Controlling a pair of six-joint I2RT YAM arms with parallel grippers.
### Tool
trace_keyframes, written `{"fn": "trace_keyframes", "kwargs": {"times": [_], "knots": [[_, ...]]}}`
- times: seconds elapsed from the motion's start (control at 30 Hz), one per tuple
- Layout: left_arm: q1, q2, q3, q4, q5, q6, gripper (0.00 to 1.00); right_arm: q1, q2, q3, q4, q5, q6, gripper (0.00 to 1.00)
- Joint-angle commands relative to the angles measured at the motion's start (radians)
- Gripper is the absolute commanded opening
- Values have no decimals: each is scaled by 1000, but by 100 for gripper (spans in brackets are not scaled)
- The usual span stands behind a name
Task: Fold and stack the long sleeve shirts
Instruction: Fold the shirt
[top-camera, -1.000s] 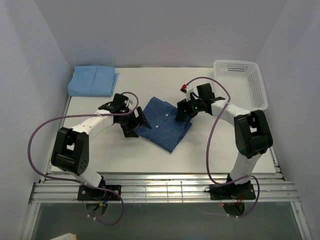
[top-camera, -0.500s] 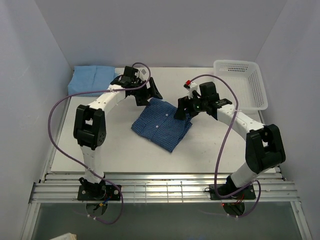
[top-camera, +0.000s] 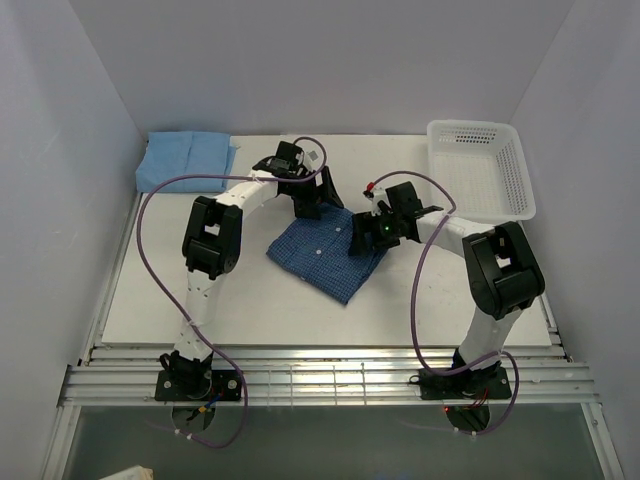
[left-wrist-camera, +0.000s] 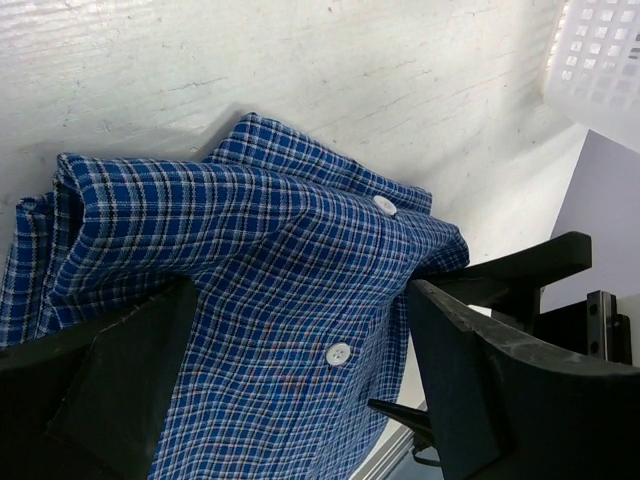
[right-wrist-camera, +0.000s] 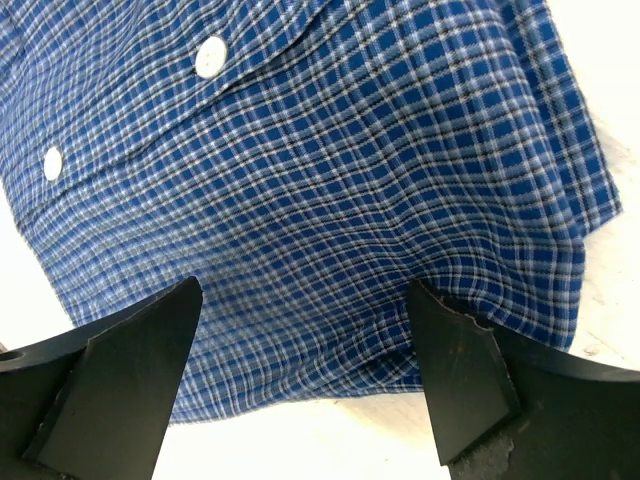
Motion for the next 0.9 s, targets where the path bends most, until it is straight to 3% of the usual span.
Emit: {"fn": "trace_keyframes", "kwargs": {"times": [0.0,0.3,0.47,0.87], "knots": [[17,3,-19,-23,-106,18,98,-16,63,-18,-30,90,-21,90],[100,-97,-297,-50,-210,-23,98,-54,140,40,-53,45,-188,90],[95,-212,-470,85,-62,-63,98,-54,89,80,-85,-16,-214,90],[89,-428,-423,80,-46,-43,98,-56,-185,79,-126,39,-58,90]]}}
